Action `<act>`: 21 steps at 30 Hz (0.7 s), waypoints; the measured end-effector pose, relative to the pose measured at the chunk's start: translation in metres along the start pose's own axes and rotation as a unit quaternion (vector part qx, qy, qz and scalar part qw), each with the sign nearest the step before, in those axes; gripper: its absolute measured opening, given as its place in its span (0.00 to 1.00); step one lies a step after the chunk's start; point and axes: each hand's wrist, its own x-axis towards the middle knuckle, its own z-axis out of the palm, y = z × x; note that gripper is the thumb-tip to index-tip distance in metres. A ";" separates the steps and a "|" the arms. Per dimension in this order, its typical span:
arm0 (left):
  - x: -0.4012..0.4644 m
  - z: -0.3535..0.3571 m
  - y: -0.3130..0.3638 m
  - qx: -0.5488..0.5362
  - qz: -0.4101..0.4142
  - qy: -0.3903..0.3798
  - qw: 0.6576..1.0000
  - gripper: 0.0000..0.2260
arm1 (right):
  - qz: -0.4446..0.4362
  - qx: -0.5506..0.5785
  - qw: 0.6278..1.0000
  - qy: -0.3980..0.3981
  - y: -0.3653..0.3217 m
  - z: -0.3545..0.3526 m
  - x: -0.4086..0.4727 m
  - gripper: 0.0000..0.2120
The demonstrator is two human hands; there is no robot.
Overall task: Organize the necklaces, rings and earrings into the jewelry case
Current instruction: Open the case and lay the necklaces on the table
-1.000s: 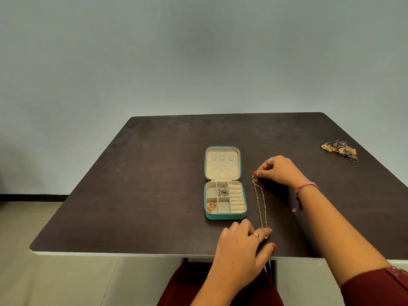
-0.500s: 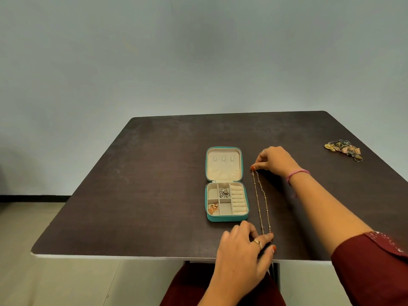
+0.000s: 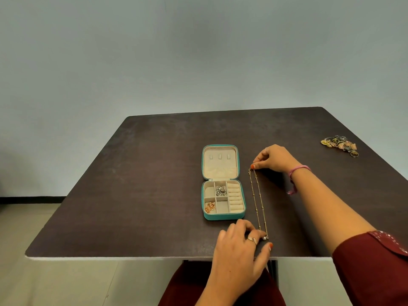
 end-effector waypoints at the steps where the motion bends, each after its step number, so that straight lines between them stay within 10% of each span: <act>1: 0.000 0.000 0.000 -0.001 0.000 0.000 1.000 0.12 | 0.004 0.001 1.000 0.003 0.000 0.000 0.001 0.03; 13: -0.001 -0.001 -0.001 -0.024 0.009 0.014 1.000 0.15 | 0.017 0.021 1.000 0.012 0.001 -0.005 -0.001 0.07; 21: 0.003 -0.032 -0.010 -0.287 -0.066 0.145 0.945 0.07 | -0.142 0.004 0.988 0.055 -0.048 -0.003 -0.035 0.07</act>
